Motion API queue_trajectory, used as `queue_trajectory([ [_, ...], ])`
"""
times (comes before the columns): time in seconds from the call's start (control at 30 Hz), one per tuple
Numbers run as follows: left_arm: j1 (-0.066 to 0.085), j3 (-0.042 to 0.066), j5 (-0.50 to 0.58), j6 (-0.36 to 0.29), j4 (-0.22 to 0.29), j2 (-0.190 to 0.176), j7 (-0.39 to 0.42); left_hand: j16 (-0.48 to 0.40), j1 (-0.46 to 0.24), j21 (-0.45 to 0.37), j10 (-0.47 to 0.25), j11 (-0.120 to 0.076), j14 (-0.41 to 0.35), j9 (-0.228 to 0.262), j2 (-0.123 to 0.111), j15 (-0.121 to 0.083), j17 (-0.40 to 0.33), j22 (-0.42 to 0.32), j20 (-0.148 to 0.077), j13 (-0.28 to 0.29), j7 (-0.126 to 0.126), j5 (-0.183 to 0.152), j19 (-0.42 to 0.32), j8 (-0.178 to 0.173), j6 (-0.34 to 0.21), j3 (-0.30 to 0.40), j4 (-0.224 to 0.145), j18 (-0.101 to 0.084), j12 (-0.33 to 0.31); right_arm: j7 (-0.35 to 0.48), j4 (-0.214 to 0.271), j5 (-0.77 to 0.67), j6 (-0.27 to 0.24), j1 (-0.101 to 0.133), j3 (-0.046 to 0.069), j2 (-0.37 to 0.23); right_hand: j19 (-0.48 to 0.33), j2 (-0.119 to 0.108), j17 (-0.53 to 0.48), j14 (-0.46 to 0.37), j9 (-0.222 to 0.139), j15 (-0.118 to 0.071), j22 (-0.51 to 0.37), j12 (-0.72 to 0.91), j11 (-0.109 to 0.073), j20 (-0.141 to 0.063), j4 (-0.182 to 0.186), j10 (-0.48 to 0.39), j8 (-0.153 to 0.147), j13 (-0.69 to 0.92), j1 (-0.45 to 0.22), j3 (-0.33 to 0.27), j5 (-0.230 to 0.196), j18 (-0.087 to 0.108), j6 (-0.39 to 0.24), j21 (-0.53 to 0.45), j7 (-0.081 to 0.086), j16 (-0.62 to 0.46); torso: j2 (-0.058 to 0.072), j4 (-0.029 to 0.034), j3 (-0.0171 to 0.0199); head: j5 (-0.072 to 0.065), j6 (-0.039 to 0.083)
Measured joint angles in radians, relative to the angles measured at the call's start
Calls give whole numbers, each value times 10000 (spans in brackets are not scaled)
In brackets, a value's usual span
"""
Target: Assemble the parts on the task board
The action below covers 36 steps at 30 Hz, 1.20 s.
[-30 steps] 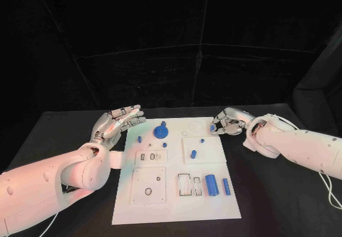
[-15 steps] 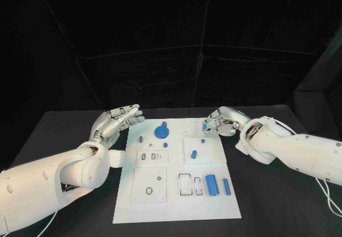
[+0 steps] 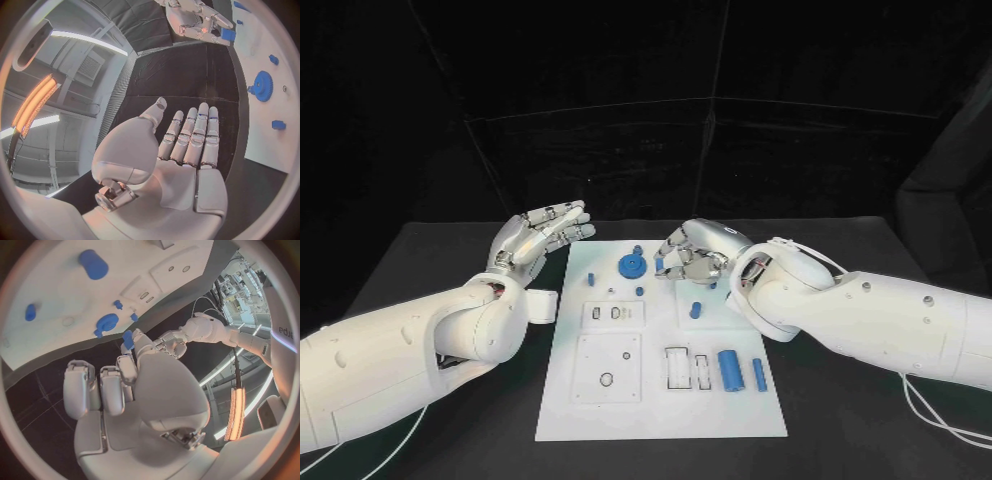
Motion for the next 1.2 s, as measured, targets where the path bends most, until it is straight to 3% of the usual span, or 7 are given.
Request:
queue_trajectory([
  [0.1, 24, 2, 8, 6, -33, 31, -1, 0, 0, 0, 0, 0, 0, 0, 0, 0, 0, 0, 0, 0, 0, 0, 0, 0, 0, 0, 0, 0, 0, -205, -154, -421, 150, 0, -20, 382, 0, 4, 0, 0, 37, 0, 0, 0, 0, 0, 8, 0, -7, 0, -4, 8, -5, 0, -23, 0, 7, 0, -31, 12, -14, 65, -40],
  [0.23, 35, 2, 16, 23, -49, 87, -14, 0, 0, 0, 0, 0, 0, 0, 0, 0, 0, 1, 0, 0, 0, 0, 0, 0, 0, 0, 0, 0, 0, -477, -339, -898, 366, -5, -226, 818, 0, 28, 0, 0, 37, 0, -1, -38, 0, 0, 0, 0, -39, -35, -30, 71, -7, 0, -44, 0, 4, 0, -40, 22, -17, 135, -82],
  [0.57, 63, 2, 29, 82, -70, 172, -63, -43, 0, 0, 0, 0, 0, 0, 0, 0, -10, -12, 0, 0, 0, 0, 0, 0, 0, 30, -30, 1, 0, -833, -758, -1612, 964, -174, -433, 1523, 0, 51, 0, 0, 34, 1, -2, -92, 0, 0, 1, 0, -60, -59, -56, 72, -28, -1, -22, 0, -28, -36, -35, 25, -9, 294, -188],
  [1.2, 65, 1, 41, 150, -108, 254, -116, -42, 0, 0, 0, 0, 0, 0, 0, 0, -10, -11, 0, 0, 0, 0, 0, 0, 0, 30, -30, 0, 0, -1025, -1041, -2185, 1714, -376, -467, 1931, -1, -31, 0, 0, 30, 1, -3, -134, -37, 0, 29, 37, -34, -76, -136, 99, -64, 0, -1, -1, -5, -36, -26, -2, 11, 433, -301],
])
